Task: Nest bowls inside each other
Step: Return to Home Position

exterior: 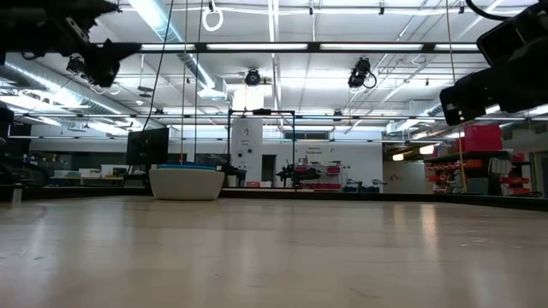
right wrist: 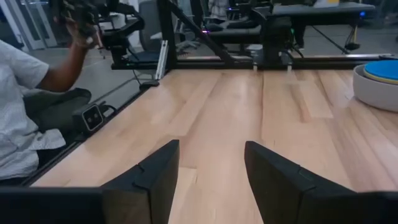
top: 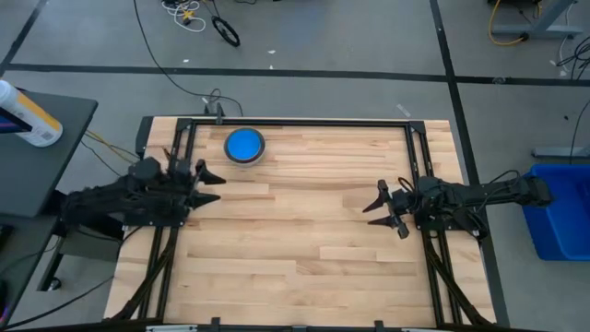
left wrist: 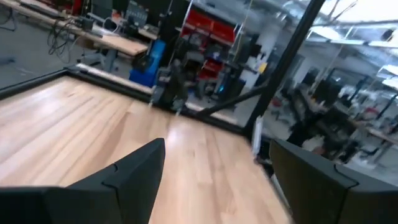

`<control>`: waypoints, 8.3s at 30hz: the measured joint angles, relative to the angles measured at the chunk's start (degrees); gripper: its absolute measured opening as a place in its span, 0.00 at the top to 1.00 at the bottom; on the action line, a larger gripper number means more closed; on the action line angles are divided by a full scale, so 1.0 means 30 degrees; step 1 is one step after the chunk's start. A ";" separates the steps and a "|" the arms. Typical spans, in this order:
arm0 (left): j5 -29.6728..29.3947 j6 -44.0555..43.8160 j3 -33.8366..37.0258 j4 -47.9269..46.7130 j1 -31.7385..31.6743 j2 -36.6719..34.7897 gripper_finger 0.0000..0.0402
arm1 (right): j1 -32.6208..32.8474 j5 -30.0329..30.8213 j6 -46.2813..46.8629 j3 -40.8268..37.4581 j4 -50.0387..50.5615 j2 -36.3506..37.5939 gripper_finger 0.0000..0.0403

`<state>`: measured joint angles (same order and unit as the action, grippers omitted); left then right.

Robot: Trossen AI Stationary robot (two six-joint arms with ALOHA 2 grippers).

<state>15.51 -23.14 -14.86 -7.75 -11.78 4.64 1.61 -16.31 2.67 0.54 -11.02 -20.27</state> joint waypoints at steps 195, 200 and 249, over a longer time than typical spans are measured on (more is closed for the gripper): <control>-0.2462 0.6044 0.4069 0.1663 0.3725 -0.1515 0.77 | 0.4306 0.5462 -0.2693 0.0007 0.3480 0.5778 0.50; -0.2455 0.6094 0.4054 0.1609 0.3725 -0.1478 0.77 | 0.4299 0.5433 -0.2688 0.0007 0.3473 0.5778 0.52; -0.2447 0.6856 0.4054 0.1574 0.3722 -0.1464 0.77 | 0.4299 0.5411 -0.2687 0.0015 0.3461 0.5785 0.35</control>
<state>8.16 -2.57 -2.70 -3.03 -0.61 0.25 14.50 -0.08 -5.39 0.58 -0.64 -2.92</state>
